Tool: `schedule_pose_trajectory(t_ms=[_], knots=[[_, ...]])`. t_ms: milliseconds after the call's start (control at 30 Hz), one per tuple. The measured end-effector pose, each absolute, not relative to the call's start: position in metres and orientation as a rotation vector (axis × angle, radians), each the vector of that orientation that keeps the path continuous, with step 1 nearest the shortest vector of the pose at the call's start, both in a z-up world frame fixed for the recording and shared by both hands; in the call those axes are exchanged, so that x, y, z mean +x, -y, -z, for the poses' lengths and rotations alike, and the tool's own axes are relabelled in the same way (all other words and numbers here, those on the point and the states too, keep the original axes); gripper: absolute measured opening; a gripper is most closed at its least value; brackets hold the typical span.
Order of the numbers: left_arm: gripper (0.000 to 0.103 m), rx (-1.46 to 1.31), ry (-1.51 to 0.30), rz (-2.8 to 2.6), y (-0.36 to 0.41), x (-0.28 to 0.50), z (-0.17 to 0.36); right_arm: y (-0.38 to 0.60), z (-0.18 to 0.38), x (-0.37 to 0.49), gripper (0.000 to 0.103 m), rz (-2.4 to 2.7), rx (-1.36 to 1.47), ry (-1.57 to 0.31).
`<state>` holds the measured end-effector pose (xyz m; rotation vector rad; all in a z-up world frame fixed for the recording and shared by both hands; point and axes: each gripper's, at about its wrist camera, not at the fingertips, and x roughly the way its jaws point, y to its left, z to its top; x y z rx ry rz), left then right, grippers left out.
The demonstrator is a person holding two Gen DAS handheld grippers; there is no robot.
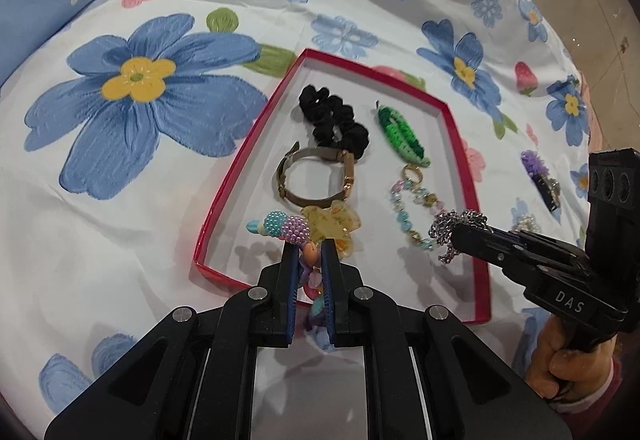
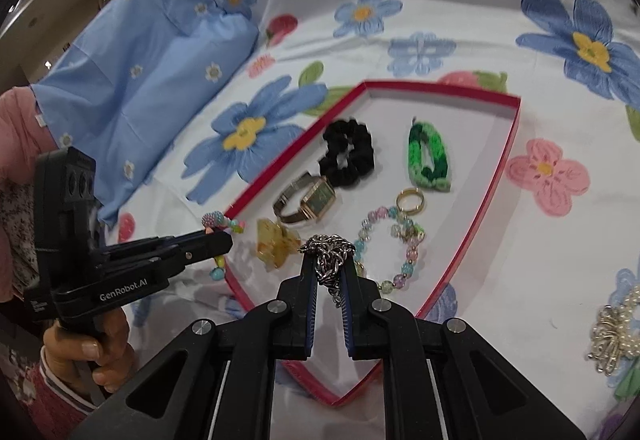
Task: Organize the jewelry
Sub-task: 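Carry the bead bracelet and silver chain into the tray and open both tools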
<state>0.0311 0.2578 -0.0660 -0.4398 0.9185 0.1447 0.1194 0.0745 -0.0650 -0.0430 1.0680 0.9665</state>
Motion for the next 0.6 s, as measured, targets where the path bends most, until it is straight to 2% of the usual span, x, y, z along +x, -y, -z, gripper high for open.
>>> schedule_pose_trajectory(t_ms=[267, 600], knots=[[0.010, -0.418, -0.963, -0.158, -0.256, 0.039, 0.078, -0.084, 0.086, 0.124, 0.011, -0.946, -0.101, -1.127], [0.011, -0.421, -0.967, -0.171, -0.257, 0.040, 0.080, -0.086, 0.086, 0.123, 0.014, -0.952, -0.122, -1.127]])
